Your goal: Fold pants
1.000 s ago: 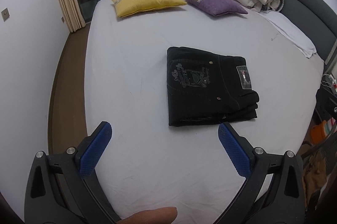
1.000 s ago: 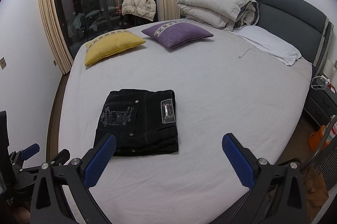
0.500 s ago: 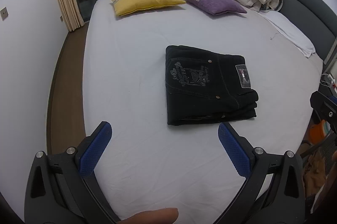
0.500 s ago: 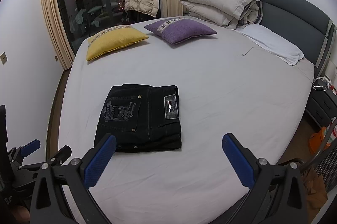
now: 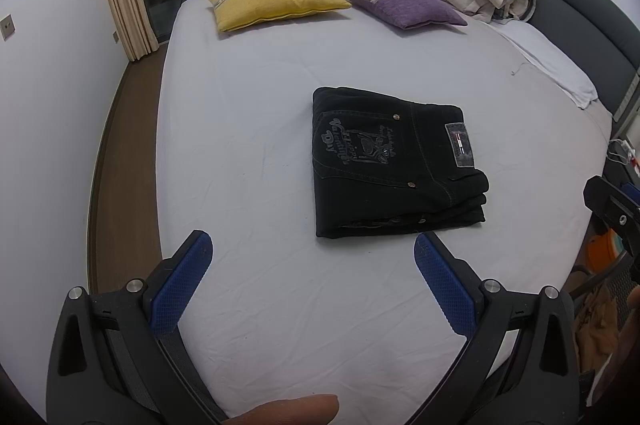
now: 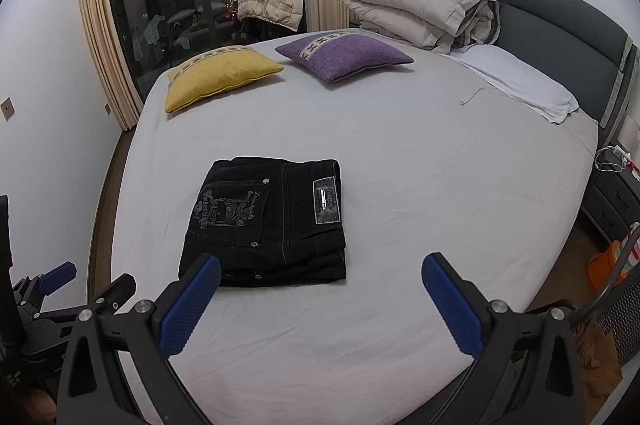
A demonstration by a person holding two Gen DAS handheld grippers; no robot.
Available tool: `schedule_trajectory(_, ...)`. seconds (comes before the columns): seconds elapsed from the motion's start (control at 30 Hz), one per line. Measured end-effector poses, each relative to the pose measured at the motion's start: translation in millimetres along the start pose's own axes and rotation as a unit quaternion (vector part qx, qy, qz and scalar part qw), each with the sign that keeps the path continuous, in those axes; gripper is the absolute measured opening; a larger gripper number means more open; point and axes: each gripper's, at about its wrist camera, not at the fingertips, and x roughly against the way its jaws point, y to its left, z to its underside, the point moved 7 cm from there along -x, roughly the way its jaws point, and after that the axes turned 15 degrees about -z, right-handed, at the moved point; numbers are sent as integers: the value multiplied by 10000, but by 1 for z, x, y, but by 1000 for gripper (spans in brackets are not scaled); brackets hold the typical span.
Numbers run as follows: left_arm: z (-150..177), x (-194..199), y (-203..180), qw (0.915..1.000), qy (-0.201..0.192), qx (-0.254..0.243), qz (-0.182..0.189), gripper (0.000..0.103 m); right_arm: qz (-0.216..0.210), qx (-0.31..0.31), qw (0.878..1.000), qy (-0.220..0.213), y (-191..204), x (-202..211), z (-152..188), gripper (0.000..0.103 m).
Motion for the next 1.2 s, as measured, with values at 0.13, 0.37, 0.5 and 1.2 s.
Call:
schedule_trajectory(0.13, 0, 0, 0, 10000, -4, 1, -2, 103, -1, 0, 10000, -3, 0, 0, 0, 103)
schedule_trajectory(0.37, 0, 0, 0, 10000, -3, 6, -6, 103, 3, -1, 10000, -4, 1, 1, 0, 103)
schedule_trajectory(0.5, 0, 0, -1, 10000, -6, 4, -6, 103, 5, -2, 10000, -2, 1, 1, 0, 103)
schedule_trajectory(1.2, -1, -1, -3, 10000, -7, 15, -15, 103, 2, 3, 10000, 9, 0, 3, 0, 103)
